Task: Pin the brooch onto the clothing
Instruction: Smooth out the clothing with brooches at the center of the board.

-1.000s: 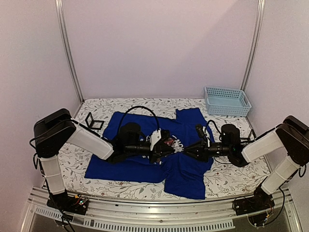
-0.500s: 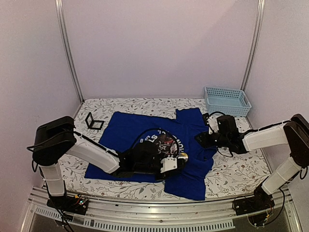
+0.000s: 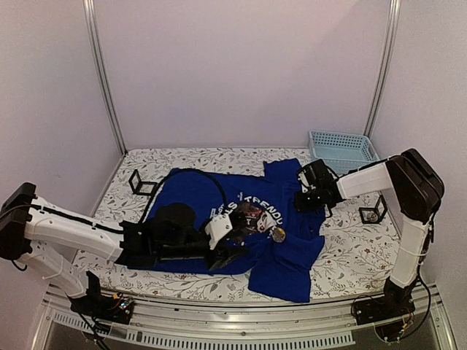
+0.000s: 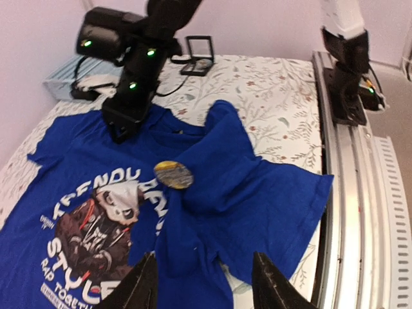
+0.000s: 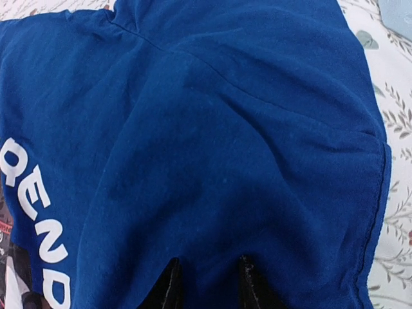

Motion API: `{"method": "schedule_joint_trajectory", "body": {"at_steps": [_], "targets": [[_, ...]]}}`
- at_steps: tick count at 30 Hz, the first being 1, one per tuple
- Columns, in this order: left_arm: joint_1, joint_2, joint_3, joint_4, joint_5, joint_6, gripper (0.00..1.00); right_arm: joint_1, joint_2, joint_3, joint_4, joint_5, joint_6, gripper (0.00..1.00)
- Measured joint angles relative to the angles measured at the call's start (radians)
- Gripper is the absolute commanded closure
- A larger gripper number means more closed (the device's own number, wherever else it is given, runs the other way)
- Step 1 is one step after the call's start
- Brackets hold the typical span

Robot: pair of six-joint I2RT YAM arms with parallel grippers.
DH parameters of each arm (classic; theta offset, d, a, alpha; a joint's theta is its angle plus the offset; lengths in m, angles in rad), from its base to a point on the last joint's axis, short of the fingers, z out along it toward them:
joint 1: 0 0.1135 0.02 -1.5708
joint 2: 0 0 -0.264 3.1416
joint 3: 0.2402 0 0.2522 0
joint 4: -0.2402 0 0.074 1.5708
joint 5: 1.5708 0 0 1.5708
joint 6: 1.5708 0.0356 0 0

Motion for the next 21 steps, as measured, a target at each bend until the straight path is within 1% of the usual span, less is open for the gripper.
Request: {"method": "schedule_joint_trajectory", "body": {"at_steps": [2, 4, 7, 11, 13, 16, 18, 21], "targets": [[0.047, -0.082, -0.060, 0.006, -0.039, -0.117, 0.51, -0.011, 0.041, 0.076, -0.061, 0.008, -0.013, 0.70], [0.121, -0.122, -0.113, -0.005, -0.103, -0.235, 0.50, -0.023, 0.088, 0.162, -0.122, 0.018, -0.029, 0.70], [0.222, -0.134, -0.174, -0.060, -0.214, -0.376, 0.50, -0.047, 0.169, 0.296, -0.196, 0.044, -0.058, 0.70], [0.341, -0.130, -0.225, -0.122, -0.323, -0.526, 0.50, -0.093, 0.258, 0.450, -0.270, 0.058, -0.087, 0.70], [0.393, -0.114, -0.227, -0.121, -0.343, -0.555, 0.50, -0.113, 0.304, 0.528, -0.301, 0.060, -0.105, 0.70], [0.469, -0.039, -0.227, -0.102, -0.382, -0.591, 0.50, -0.130, 0.370, 0.650, -0.359, 0.058, -0.133, 0.71], [0.492, 0.016, -0.225, -0.099, -0.399, -0.595, 0.51, -0.133, 0.414, 0.731, -0.393, 0.052, -0.150, 0.71], [0.505, 0.079, -0.225, -0.094, -0.409, -0.597, 0.51, -0.129, 0.419, 0.752, -0.436, 0.055, -0.157, 0.71]]}}
